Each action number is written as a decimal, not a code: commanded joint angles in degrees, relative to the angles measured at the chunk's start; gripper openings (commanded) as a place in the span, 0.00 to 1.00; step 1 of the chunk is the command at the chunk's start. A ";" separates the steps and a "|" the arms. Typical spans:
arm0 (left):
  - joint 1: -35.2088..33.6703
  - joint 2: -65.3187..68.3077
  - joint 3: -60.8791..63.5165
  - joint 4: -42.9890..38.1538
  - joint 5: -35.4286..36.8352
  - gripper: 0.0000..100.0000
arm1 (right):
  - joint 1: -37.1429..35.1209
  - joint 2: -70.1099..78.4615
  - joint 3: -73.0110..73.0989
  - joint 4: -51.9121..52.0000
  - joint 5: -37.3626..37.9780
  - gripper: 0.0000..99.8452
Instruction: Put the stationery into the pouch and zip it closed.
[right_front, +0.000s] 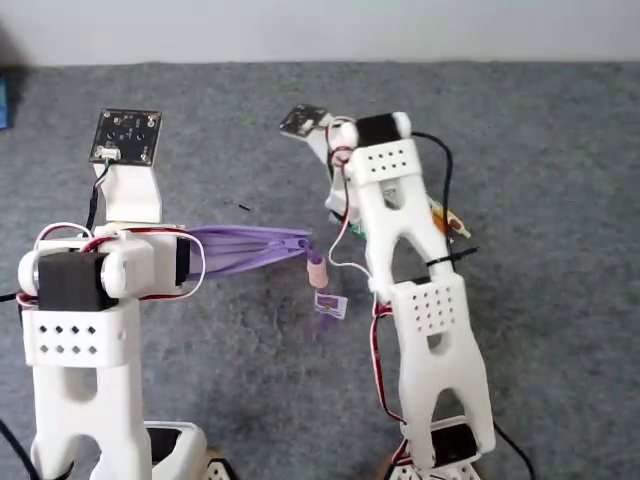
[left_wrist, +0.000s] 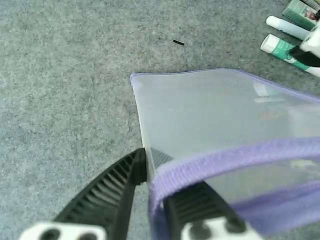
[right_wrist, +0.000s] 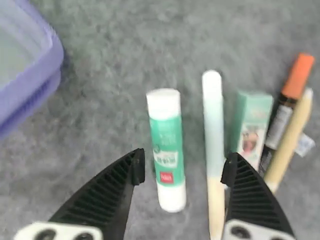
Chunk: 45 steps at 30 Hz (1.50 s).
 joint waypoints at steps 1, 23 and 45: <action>0.35 0.00 -1.71 -0.62 0.70 0.01 | -0.66 1.10 -3.43 1.98 3.43 0.25; 0.35 0.00 -1.80 -0.62 0.70 0.01 | -1.01 4.88 -5.45 2.59 4.22 0.00; 0.44 0.35 -1.71 -0.97 2.73 0.01 | 4.53 -57.63 40.09 2.59 -13.80 0.01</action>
